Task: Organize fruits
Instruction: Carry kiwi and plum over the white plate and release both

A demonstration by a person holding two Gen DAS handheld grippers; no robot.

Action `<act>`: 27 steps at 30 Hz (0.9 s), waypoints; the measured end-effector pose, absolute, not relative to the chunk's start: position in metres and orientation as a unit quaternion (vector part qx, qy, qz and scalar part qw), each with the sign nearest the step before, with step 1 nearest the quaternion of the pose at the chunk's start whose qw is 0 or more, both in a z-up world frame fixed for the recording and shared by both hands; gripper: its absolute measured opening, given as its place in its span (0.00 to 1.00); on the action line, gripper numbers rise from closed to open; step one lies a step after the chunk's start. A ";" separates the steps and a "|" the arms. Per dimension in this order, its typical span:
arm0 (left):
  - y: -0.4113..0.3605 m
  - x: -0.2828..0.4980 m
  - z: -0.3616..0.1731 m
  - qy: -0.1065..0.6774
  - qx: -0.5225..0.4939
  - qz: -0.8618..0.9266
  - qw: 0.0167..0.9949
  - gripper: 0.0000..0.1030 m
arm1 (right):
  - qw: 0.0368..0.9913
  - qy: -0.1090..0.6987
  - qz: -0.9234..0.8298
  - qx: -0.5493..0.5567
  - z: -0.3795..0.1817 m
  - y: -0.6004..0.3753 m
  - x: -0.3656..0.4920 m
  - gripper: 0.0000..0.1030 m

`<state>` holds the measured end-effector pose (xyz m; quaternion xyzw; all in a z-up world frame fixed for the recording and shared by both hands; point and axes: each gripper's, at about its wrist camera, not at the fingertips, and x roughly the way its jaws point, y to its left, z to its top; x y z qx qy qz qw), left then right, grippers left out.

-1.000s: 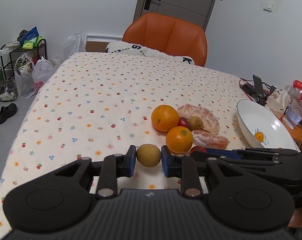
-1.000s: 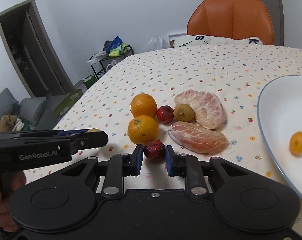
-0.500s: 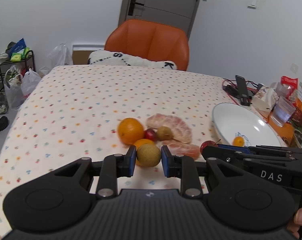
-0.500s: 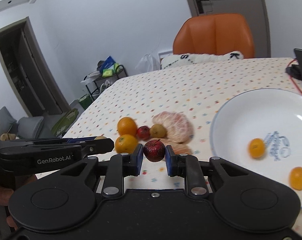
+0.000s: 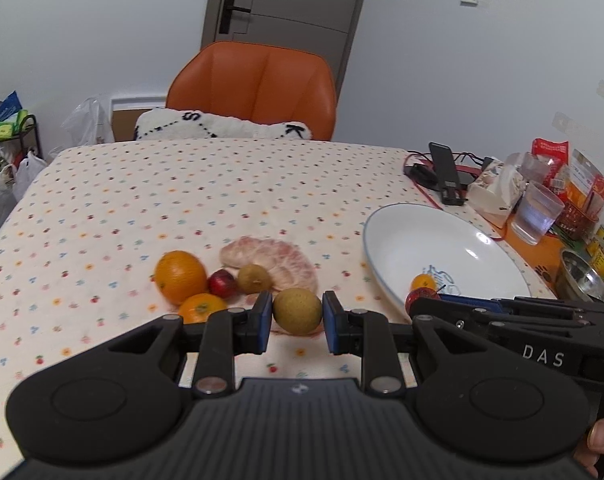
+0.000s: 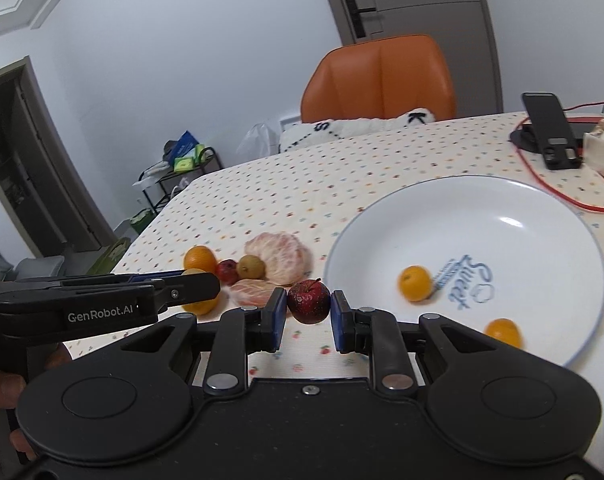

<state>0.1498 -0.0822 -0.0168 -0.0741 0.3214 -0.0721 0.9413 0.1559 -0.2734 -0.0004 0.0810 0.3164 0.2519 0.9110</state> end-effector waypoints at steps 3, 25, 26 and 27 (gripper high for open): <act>-0.089 0.153 -0.016 0.320 -0.073 -0.078 0.941 0.24 | 0.913 0.316 0.245 0.084 0.000 -0.281 0.155 0.21; -0.143 0.172 -0.014 0.317 -0.058 -0.121 0.939 0.24 | 0.927 0.310 0.185 0.106 -0.001 -0.340 0.153 0.21; -0.145 0.173 -0.015 0.317 -0.057 -0.122 0.939 0.24 | 0.927 0.309 0.181 0.107 -0.001 -0.342 0.153 0.21; -0.147 0.174 -0.015 0.318 -0.057 -0.124 0.938 0.24 | 0.928 0.309 0.177 0.109 -0.002 -0.345 0.153 0.21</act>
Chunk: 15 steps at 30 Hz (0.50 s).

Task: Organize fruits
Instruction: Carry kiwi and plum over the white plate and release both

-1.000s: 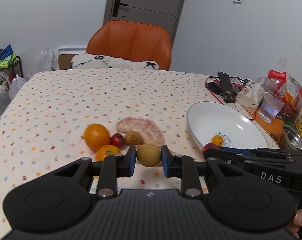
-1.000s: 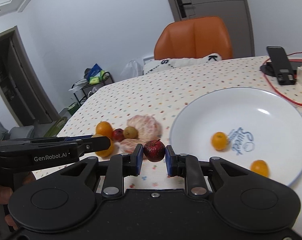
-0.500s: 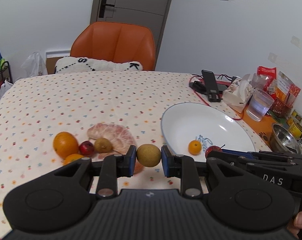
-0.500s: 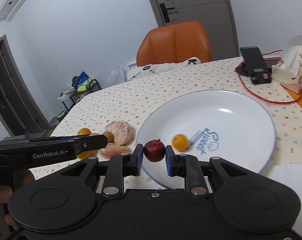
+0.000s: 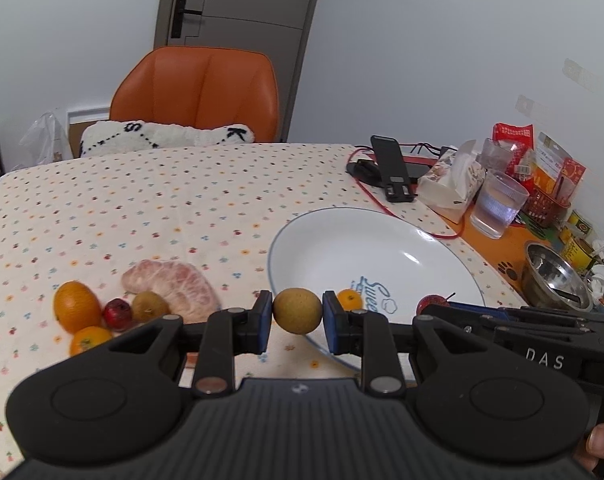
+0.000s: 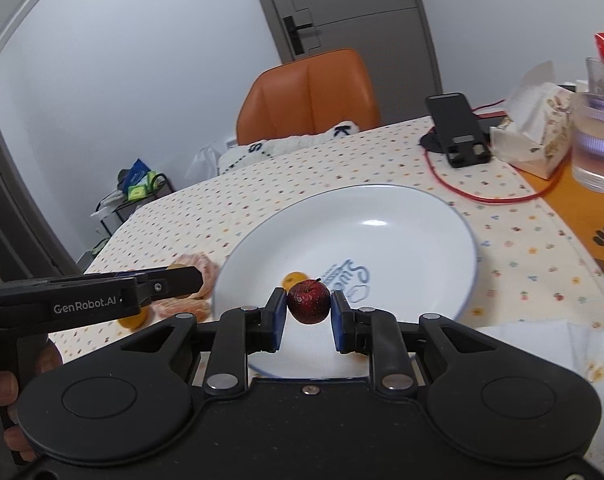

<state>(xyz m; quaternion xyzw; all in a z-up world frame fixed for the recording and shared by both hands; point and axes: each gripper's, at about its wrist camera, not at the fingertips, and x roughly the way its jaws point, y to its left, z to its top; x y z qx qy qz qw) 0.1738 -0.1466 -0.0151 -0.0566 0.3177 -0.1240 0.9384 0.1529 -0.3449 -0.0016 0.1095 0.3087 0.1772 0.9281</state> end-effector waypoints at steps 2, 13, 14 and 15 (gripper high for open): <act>-0.150 0.176 -0.016 0.319 -0.055 -0.126 0.938 0.24 | 0.930 0.307 0.171 0.113 -0.001 -0.350 0.154 0.21; -0.167 0.183 -0.019 0.326 -0.052 -0.136 0.934 0.25 | 0.934 0.302 0.150 0.120 -0.001 -0.370 0.155 0.22; -0.168 0.183 -0.018 0.324 -0.051 -0.134 0.935 0.25 | 0.934 0.302 0.149 0.120 -0.001 -0.371 0.155 0.21; -0.168 0.183 -0.018 0.323 -0.050 -0.132 0.936 0.28 | 0.934 0.302 0.148 0.120 -0.001 -0.372 0.155 0.22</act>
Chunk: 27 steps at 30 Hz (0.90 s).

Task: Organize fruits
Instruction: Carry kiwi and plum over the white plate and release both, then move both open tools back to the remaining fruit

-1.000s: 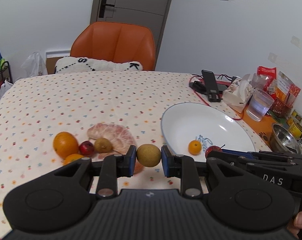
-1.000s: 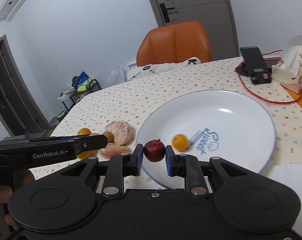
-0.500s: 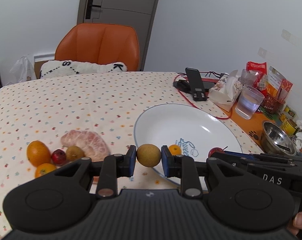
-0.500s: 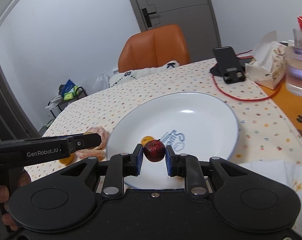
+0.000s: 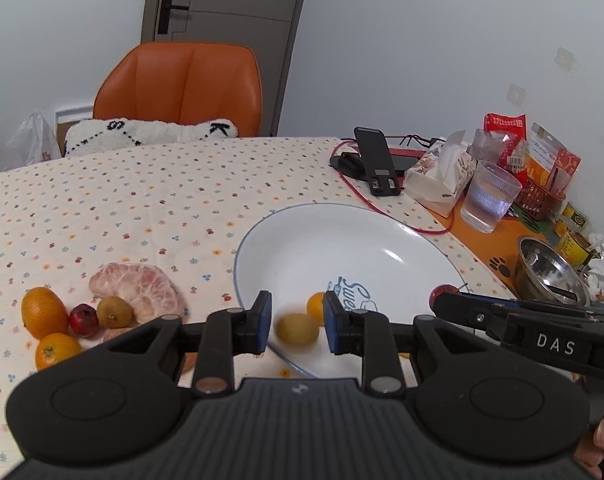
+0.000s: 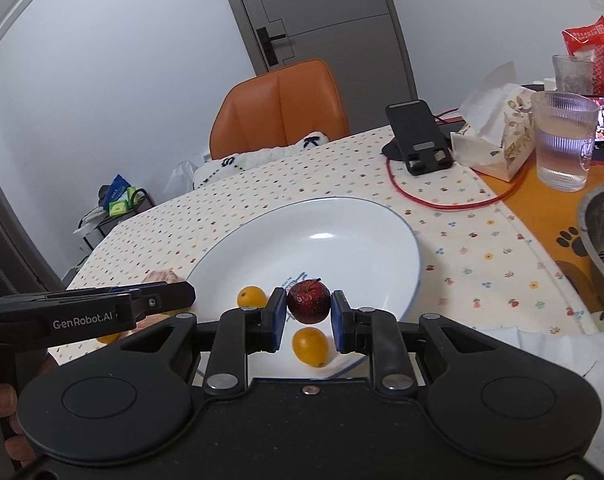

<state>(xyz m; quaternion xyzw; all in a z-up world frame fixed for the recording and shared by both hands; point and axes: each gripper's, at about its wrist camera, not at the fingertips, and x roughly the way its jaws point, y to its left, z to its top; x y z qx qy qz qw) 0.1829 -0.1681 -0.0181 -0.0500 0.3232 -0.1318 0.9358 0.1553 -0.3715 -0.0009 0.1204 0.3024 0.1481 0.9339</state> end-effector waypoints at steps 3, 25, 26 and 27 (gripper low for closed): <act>-0.165 0.182 -0.017 0.327 -0.054 -0.130 0.935 0.28 | 0.934 0.302 0.147 0.123 -0.001 -0.372 0.155 0.21; -0.112 0.164 -0.010 0.318 -0.055 -0.058 0.945 0.75 | 0.935 0.296 0.161 0.115 0.005 -0.343 0.155 0.57; -0.109 0.164 -0.010 0.319 -0.056 -0.055 0.945 0.75 | 0.935 0.295 0.162 0.114 0.005 -0.341 0.155 0.59; -0.106 0.163 -0.010 0.319 -0.057 -0.052 0.945 0.75 | 0.935 0.294 0.163 0.112 0.005 -0.339 0.155 0.62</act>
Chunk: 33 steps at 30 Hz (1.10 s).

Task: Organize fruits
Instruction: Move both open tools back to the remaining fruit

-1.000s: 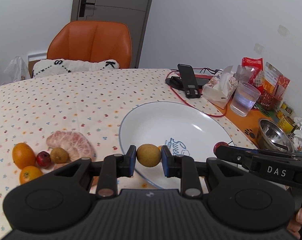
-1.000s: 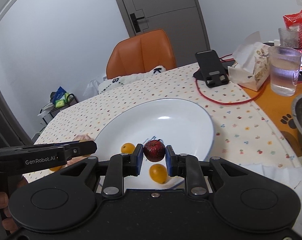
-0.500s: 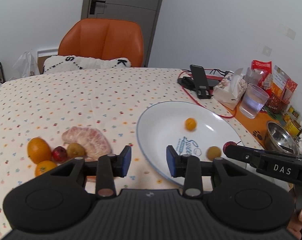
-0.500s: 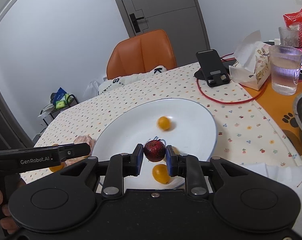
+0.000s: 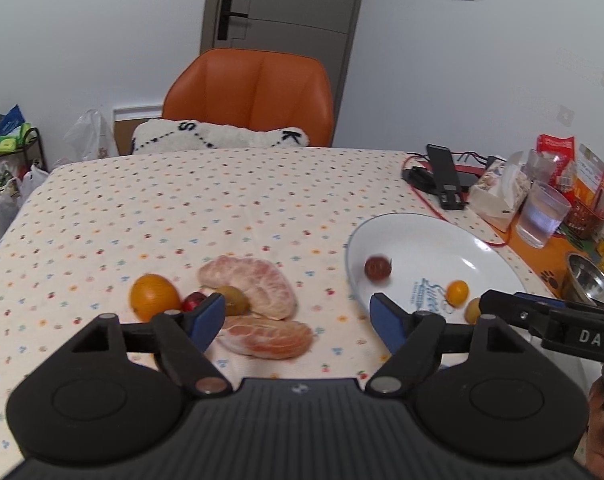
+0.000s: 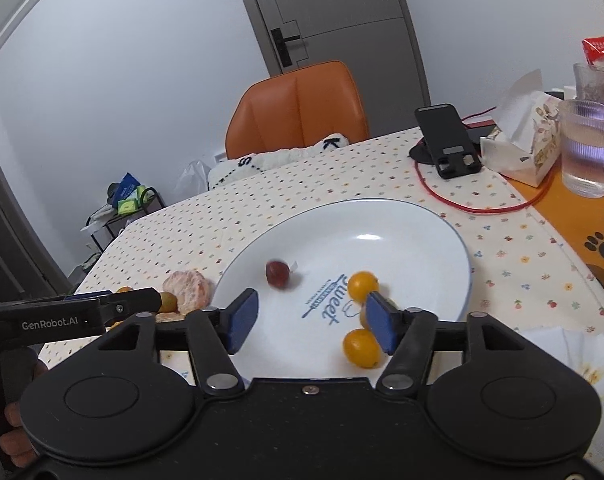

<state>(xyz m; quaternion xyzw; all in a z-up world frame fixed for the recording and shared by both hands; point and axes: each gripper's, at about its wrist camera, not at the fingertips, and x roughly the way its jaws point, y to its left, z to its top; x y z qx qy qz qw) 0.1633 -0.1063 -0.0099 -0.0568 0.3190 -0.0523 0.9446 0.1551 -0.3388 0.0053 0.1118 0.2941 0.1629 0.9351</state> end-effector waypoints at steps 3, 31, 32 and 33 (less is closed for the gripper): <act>-0.099 0.161 -0.010 0.317 -0.055 -0.045 0.946 0.76 | 0.936 0.291 0.165 0.111 0.006 -0.334 0.155 0.71; -0.049 0.144 -0.023 0.323 -0.071 -0.013 0.944 0.76 | 0.925 0.281 0.232 0.112 0.009 -0.291 0.156 0.95; -0.047 0.145 -0.024 0.322 -0.073 -0.012 0.944 0.75 | 0.924 0.281 0.235 0.109 0.009 -0.289 0.156 0.95; -0.046 0.145 -0.026 0.324 -0.077 -0.012 0.943 0.74 | 0.924 0.280 0.237 0.108 0.009 -0.288 0.157 0.94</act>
